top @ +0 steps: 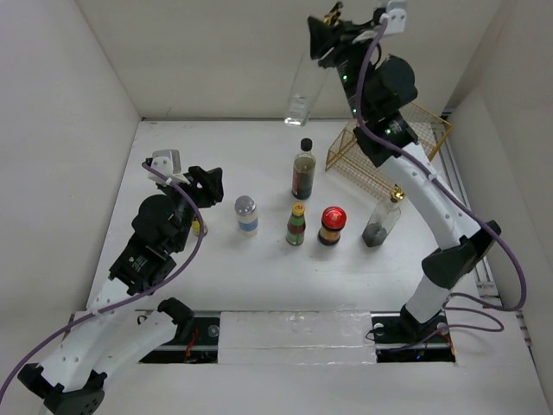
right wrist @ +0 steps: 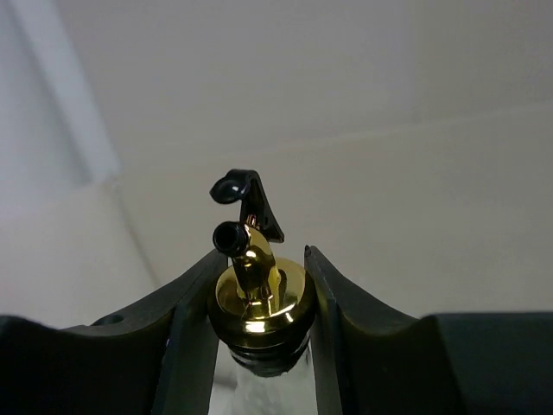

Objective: Organize the condiment bottles

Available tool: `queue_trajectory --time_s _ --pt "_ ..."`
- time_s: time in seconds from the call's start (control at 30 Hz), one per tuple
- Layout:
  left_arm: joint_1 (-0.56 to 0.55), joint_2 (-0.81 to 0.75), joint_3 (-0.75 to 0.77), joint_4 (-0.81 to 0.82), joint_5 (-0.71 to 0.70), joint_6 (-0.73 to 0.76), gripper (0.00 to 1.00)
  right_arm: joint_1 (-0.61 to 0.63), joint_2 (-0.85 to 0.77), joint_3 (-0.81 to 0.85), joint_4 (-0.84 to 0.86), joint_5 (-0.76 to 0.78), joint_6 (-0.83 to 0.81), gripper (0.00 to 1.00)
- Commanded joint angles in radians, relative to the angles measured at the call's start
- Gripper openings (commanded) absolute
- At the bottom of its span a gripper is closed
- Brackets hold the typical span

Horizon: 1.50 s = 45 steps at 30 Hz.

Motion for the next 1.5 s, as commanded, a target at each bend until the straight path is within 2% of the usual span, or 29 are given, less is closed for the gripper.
queue_trajectory --time_s 0.0,0.17,0.33,0.87,1.47 --pt "0.005 -0.010 -0.001 0.044 0.012 -0.004 0.51 -0.083 0.084 0.176 0.136 0.112 0.007 0.04" --pt "0.005 -0.010 -0.010 0.053 0.012 -0.004 0.51 -0.235 0.201 0.360 0.066 0.148 0.007 0.04" --pt "0.005 -0.010 -0.010 0.053 0.012 0.005 0.51 -0.332 0.299 0.545 0.001 0.170 -0.042 0.04" --pt "0.005 0.021 -0.019 0.062 0.025 0.005 0.51 -0.507 0.414 0.564 0.038 0.210 -0.117 0.04" --pt "0.005 0.073 -0.019 0.062 0.025 0.005 0.51 -0.539 0.454 0.451 0.108 0.221 -0.126 0.02"
